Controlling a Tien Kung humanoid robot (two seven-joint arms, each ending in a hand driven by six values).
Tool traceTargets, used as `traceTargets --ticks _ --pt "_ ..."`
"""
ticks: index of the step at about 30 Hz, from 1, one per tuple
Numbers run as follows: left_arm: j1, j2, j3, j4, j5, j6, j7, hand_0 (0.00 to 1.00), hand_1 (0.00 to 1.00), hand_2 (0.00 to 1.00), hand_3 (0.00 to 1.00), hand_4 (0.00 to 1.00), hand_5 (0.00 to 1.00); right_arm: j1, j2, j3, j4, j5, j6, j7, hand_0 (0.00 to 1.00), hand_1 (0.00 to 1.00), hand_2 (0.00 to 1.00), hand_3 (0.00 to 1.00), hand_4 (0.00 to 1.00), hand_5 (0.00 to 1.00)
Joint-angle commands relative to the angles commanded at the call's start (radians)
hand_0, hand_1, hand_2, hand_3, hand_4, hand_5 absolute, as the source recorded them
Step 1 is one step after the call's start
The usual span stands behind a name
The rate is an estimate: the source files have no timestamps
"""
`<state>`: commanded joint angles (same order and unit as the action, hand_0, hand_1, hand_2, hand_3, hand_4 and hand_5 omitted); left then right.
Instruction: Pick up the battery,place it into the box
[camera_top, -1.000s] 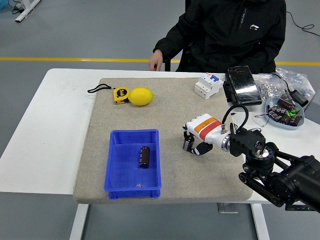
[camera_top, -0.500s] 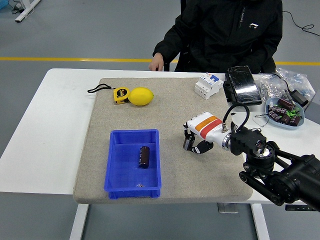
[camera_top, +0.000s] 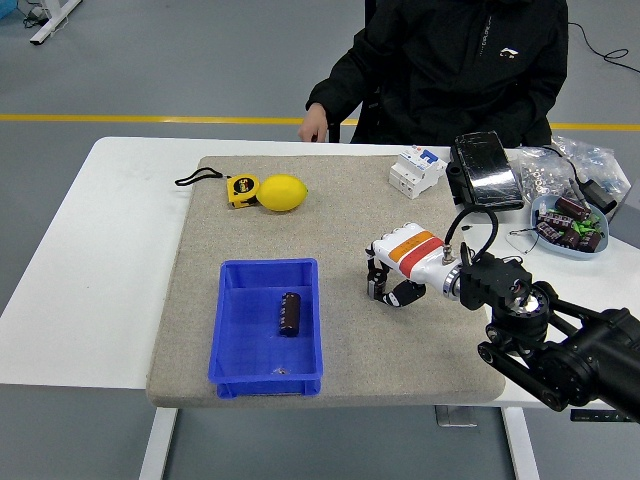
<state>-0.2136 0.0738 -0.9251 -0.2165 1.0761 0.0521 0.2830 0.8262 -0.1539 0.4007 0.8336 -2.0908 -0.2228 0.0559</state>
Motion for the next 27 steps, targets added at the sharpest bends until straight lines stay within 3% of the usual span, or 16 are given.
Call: traceTargets --ticks 27 --pt "0.002 0.001 -0.004 0.0 0.005 0.0 0.002 0.732 0.697 0.654 0.584 0.632 0.538 -0.001 0.001 0.0 0.002 0.006 0.007 -0.004 0.254 0.31 0.415 0.47 0.87 0.145"
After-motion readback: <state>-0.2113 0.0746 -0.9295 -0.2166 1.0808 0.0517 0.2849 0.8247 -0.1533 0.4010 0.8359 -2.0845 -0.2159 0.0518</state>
